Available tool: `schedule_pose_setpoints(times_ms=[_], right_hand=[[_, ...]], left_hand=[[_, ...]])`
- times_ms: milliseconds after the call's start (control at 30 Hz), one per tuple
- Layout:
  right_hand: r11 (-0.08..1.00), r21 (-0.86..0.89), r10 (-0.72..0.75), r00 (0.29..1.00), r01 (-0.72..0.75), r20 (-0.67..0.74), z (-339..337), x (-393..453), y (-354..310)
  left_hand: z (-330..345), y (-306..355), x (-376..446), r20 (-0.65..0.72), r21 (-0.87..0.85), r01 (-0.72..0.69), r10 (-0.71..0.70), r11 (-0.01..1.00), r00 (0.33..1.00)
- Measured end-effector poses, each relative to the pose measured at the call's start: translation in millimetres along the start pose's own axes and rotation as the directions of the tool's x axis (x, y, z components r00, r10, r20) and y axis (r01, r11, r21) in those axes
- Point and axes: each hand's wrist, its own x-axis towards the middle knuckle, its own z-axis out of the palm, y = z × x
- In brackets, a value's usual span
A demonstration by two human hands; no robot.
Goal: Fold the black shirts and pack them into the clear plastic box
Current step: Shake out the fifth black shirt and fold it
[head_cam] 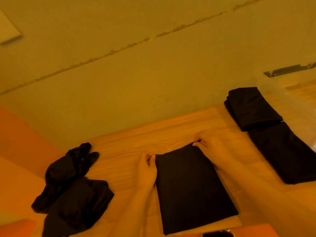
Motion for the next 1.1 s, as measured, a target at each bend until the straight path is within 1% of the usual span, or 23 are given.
schedule_pose_setpoints(times_ms=[67, 133, 267, 367, 433, 500, 600, 700, 800, 900, 1033, 1100], right_hand=[[0.999, 0.031, -0.022, 0.999, 0.021, 0.041, -0.1, 2.6, -1.5], [1.0, 0.019, 0.009, 0.998, -0.01, 0.065, 0.5, 7.8, -1.1], [0.998, 0.019, 0.053, 0.998, -0.054, 0.02, 4.4, 12.7, 2.4], [0.998, 0.067, 0.021, 0.999, -0.018, -0.032, 5.2, 8.5, 4.3], [0.991, 0.13, 0.002, 0.998, 0.007, -0.066, 4.3, 6.4, 3.8], [0.979, 0.202, -0.001, 0.996, 0.018, -0.084, 2.8, 6.5, 2.4], [0.968, 0.25, 0.001, 0.999, 0.007, -0.033, 2.6, 10.1, -1.0], [0.983, 0.17, 0.062, 0.997, -0.069, 0.047, 5.9, 17.6, -1.4], [0.988, 0.095, 0.12, 0.993, -0.12, 0.006, 8.8, 23.9, -1.9], [0.989, 0.081, 0.13, 0.99, -0.126, -0.048, 11.5, 26.8, -2.4], [0.991, -0.008, 0.133, 0.99, -0.134, -0.045, 12.6, 26.1, -1.7], [0.984, -0.078, 0.16, 0.986, -0.163, -0.042, 9.7, 26.3, -2.8]], left_hand=[[4.0, -2.7, 4.4, -0.017, 0.006, -0.02, 0.02, 1.0, 1.0], [7.9, -2.9, 7.7, -0.06, 0.016, -0.027, 0.028, 1.0, 0.998], [12.5, -1.8, 8.7, -0.135, 0.077, -0.042, 0.052, 0.996, 0.989], [12.4, -1.1, 6.3, -0.162, 0.051, -0.078, 0.085, 0.996, 0.983], [12.0, -1.1, 6.0, -0.155, 0.025, -0.1, 0.103, 0.995, 0.983], [12.6, -1.1, 8.0, -0.125, -0.01, -0.09, 0.088, 0.996, 0.988], [12.7, 1.3, 11.1, -0.095, -0.021, -0.055, 0.053, 0.998, 0.994], [12.8, 3.1, 13.9, -0.135, 0.037, -0.051, 0.055, 0.998, 0.989], [15.4, 4.7, 19.9, -0.179, 0.113, -0.023, 0.043, 0.993, 0.983], [17.3, 5.4, 27.4, -0.186, 0.171, -0.011, 0.043, 0.985, 0.982], [16.2, -0.1, 33.4, -0.149, 0.255, -0.066, 0.107, 0.965, 0.983], [12.5, -1.2, 33.2, -0.116, 0.317, -0.072, 0.114, 0.946, 0.987]])
